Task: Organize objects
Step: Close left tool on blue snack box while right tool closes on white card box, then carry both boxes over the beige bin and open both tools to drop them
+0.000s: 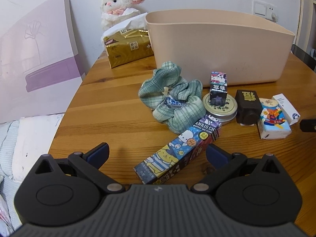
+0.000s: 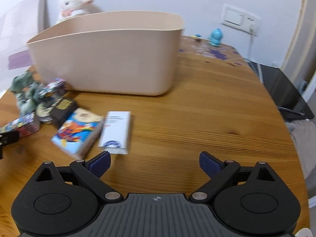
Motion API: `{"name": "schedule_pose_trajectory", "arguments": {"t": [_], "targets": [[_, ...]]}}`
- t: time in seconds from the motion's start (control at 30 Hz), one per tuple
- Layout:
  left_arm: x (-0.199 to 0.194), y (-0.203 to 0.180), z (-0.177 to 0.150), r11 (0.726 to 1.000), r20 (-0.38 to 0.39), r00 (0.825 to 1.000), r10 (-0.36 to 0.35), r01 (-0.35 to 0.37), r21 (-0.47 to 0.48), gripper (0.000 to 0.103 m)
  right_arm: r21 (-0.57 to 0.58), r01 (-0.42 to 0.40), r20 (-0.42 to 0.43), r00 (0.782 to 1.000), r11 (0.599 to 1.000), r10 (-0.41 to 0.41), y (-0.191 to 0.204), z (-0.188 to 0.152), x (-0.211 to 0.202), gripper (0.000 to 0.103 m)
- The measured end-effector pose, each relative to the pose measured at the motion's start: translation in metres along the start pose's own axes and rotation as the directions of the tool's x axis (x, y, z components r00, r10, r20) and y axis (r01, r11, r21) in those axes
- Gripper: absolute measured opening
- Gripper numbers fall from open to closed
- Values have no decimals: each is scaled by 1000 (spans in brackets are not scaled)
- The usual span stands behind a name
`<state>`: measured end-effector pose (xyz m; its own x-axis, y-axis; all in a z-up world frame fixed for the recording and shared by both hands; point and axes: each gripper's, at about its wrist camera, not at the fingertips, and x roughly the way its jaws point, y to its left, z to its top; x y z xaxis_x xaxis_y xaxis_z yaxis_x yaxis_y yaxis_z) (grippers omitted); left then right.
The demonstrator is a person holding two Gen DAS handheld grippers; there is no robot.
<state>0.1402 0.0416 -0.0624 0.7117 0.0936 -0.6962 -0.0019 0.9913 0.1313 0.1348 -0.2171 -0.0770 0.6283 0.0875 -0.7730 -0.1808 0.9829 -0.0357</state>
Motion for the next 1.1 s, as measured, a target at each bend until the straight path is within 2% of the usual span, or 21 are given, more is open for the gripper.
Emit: {"name": "schedule_pose_trajectory", "arguments": {"t": [0.2,0.27,0.33,0.4,0.47,0.53,0.57,0.6,0.67,0.7,0.73,0.87,1.1], "targets": [[10,3,-2,1000,-25,999,-20,21,13,102,4,-37,-17,999,999,37,16,5,21,98],[12,5,-1,999,-22,999,-46,46,10,94,-1,-29,-4,1000,1000,29,20,8,24,97],[12,8,1,995,-29,995,-94,94,-18,80,-2,-30,9,999,1000,30,22,10,26,93],[12,11,2,990,-40,991,-130,128,-51,74,4,-41,23,999,999,41,23,11,27,88],[10,8,1,990,-36,990,-133,132,-40,69,0,-44,43,998,999,44,23,8,25,82],[6,5,-1,989,-33,989,-147,146,-30,58,-1,-57,53,997,998,57,21,6,24,67],[4,4,-1,988,-33,988,-152,151,-25,54,-4,-58,56,997,998,59,22,6,23,63],[2,3,-2,987,-33,986,-161,161,-20,43,-9,-60,58,996,998,60,22,6,22,54],[-3,-3,-3,984,-39,983,-180,180,3,37,-15,-63,56,996,998,63,23,6,20,42],[-5,-6,-4,983,-39,982,-184,185,17,34,-16,-63,56,996,998,64,24,6,19,32],[-6,-9,-5,981,-39,981,-190,191,29,28,-19,-64,54,996,998,65,24,6,18,29],[-13,-19,-9,978,-35,979,-201,202,49,25,-16,-119,48,992,993,119,21,1,13,28],[-31,-24,-8,974,-5,975,-221,221,53,25,4,-120,75,990,993,119,9,-6,-11,28]]}}
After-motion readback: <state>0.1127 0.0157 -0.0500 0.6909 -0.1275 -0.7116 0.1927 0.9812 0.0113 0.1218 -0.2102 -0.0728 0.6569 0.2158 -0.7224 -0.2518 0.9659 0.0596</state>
